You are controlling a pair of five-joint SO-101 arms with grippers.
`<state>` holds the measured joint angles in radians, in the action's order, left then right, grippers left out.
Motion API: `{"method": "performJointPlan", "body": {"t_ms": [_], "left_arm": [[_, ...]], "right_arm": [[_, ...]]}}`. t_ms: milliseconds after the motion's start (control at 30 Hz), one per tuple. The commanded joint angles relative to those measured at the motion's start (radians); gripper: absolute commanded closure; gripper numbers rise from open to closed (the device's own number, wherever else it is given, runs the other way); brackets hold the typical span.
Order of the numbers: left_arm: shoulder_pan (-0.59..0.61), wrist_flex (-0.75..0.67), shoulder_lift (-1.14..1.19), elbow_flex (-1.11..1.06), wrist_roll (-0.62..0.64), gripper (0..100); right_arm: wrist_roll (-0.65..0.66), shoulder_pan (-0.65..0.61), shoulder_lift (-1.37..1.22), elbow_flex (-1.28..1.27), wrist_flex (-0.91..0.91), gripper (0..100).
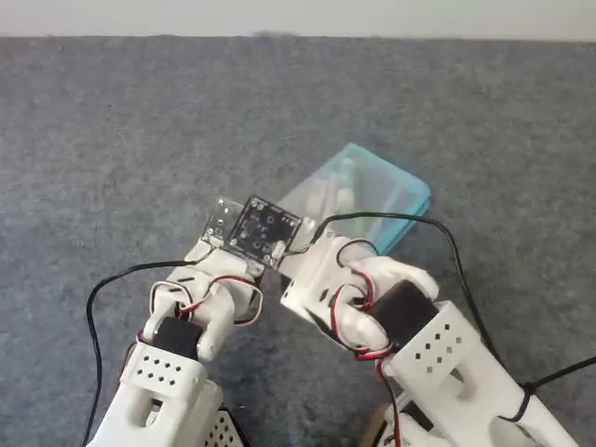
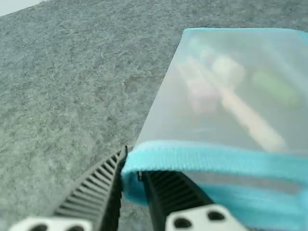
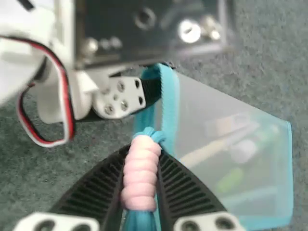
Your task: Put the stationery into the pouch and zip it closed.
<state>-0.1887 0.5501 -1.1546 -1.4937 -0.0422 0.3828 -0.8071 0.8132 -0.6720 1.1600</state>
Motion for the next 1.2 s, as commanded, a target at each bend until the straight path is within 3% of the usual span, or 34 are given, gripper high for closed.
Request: {"method": "performJointPlan", "body": {"t_ms": [0, 133, 333, 600, 733, 900, 1167], "left_arm": [[0.006, -0.060, -0.003, 0.036, 0.000, 99], [0.006, -0.077, 0.002, 0.027, -0.002, 95], [0.006, -0.077, 0.005, 0.025, -0.002, 78], [-0.015, -0.114, 0.006, -0.007, -0.052, 76], [-0.077, -0.164, 0.006, -0.042, -0.066, 79], [-0.089, -0.167, -0.002, -0.041, -0.066, 100], [-0.023, -0.095, -0.002, 0.030, -0.014, 99]], "right_arm": [[0.012, -0.010, 0.039, 0.017, 0.001, 99.2], [0.014, -0.065, 0.116, 0.017, 0.056, 99.2], [0.021, -0.067, 0.265, 0.012, 0.136, 99.2], [0.054, -0.068, 0.315, 0.018, 0.191, 99.2], [0.055, -0.073, 0.315, 0.012, 0.193, 99.2], [0.055, -0.073, 0.311, 0.011, 0.196, 99.2], [0.086, -0.067, 0.305, 0.011, 0.255, 99.2]]}}
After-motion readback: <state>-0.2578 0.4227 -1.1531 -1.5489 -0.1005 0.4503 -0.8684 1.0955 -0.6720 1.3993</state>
